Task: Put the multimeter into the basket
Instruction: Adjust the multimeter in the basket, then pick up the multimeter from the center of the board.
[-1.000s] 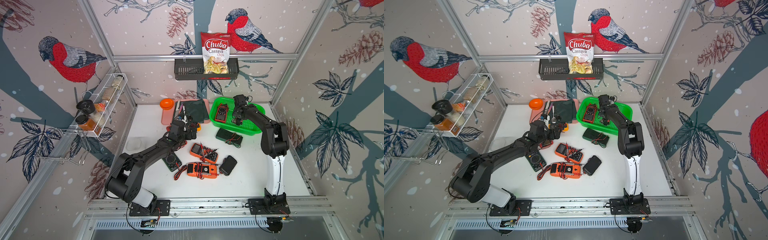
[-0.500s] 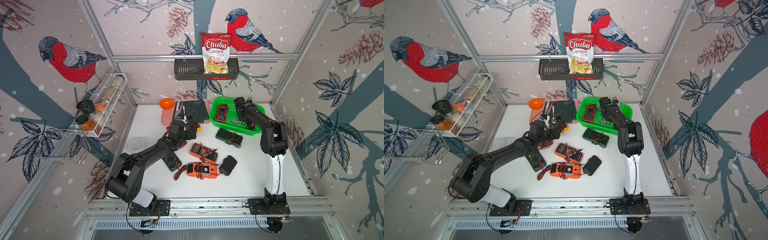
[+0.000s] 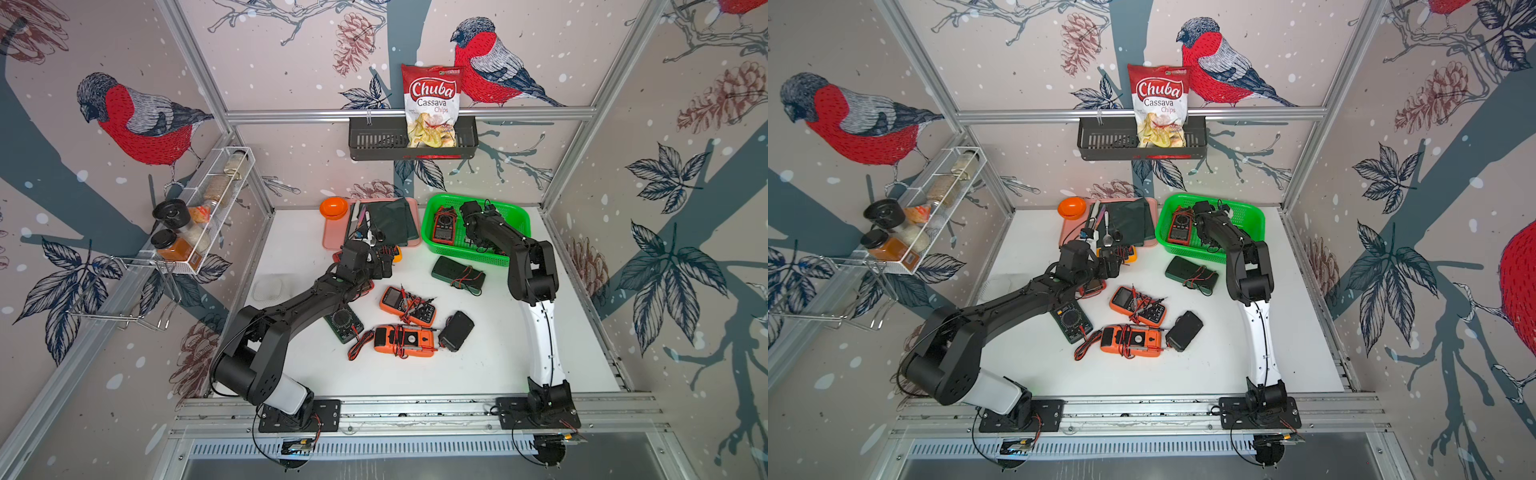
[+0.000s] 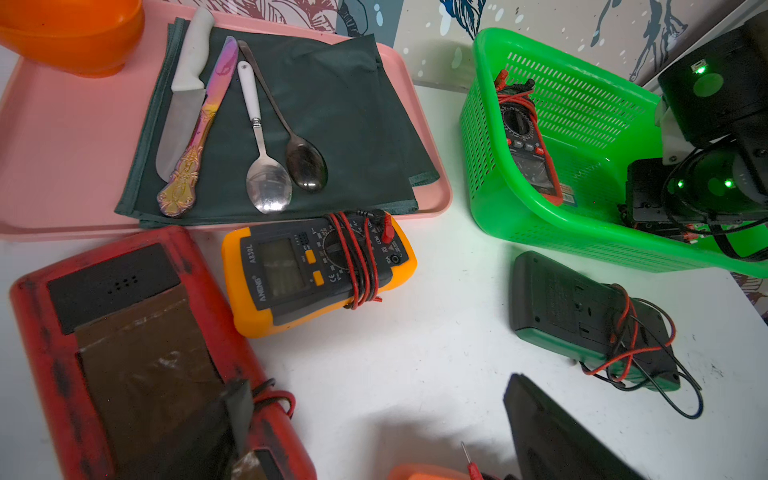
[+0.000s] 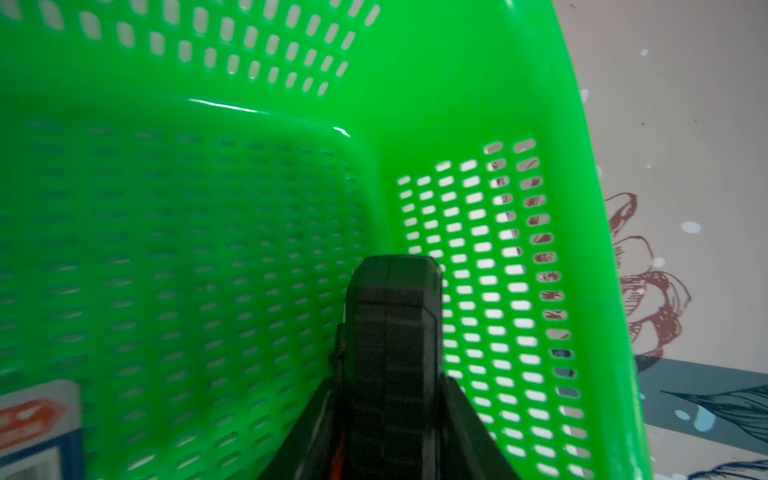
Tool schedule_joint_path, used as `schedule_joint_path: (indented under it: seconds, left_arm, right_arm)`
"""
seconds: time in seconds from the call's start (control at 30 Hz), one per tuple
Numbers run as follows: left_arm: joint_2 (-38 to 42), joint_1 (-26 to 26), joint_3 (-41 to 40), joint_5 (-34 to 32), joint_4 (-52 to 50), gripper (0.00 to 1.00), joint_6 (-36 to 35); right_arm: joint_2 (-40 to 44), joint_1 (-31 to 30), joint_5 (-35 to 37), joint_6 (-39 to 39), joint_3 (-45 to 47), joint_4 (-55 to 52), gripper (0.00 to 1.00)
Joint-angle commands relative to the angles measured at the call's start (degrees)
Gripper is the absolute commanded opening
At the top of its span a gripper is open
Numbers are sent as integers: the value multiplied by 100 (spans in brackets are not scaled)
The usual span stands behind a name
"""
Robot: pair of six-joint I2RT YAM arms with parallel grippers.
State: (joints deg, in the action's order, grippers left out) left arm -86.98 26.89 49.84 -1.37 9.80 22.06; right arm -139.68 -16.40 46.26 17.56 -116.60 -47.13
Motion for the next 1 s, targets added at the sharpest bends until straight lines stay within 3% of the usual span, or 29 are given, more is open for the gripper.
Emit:
schedule_joint_path:
  seconds: [0.0, 0.23, 0.43, 0.7, 0.97]
  left_arm:
    - [5, -20, 79, -4, 41, 98, -27]
    - [31, -18, 148, -13, -17, 99, -45]
    - [127, -22, 124, -87, -49, 98, -60]
    - [295, -19, 4, -224, -171, 98, -4]
    - [477, -45, -217, -482, -444, 98, 179]
  right_arm:
    - [-38, -107, -1021, -139, -236, -86, 58]
    - [412, -166, -1316, -200, -520, -108, 77]
    - [1234, -208, -1659, -194, 2, 195, 87]
    - [3064, -588, -2531, 79, 2223, 1502, 90]
    - [4496, -1858, -2637, 277, 4358, 2208, 98]
